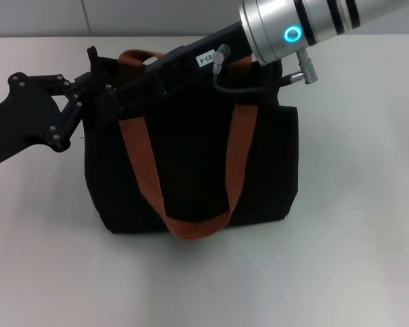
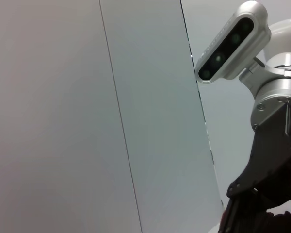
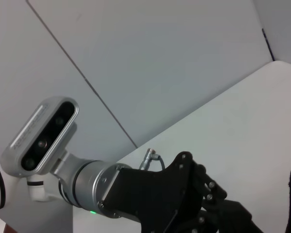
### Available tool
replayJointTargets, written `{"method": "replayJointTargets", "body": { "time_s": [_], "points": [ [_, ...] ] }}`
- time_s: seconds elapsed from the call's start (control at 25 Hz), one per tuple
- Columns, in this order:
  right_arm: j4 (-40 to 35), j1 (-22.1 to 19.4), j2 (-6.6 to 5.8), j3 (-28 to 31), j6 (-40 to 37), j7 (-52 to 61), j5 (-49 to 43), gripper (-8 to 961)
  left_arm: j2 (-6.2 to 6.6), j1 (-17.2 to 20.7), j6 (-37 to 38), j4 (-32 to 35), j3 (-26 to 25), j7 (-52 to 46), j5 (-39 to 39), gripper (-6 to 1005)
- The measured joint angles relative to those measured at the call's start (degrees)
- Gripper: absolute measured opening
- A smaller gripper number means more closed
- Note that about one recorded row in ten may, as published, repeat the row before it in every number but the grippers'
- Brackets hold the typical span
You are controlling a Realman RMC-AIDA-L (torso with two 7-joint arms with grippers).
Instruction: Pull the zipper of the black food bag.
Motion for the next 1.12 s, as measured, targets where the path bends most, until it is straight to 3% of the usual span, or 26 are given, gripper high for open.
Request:
{"method": "replayJointTargets", "body": {
  "time_s": [1.12],
  "points": [
    [-0.03,0.85,-0.26,0.22,-2.80,8.98,0.66,775,0.00,0.00,-0.05,0.00,-0.09,-0.14,-0.63,44]
  ]
}}
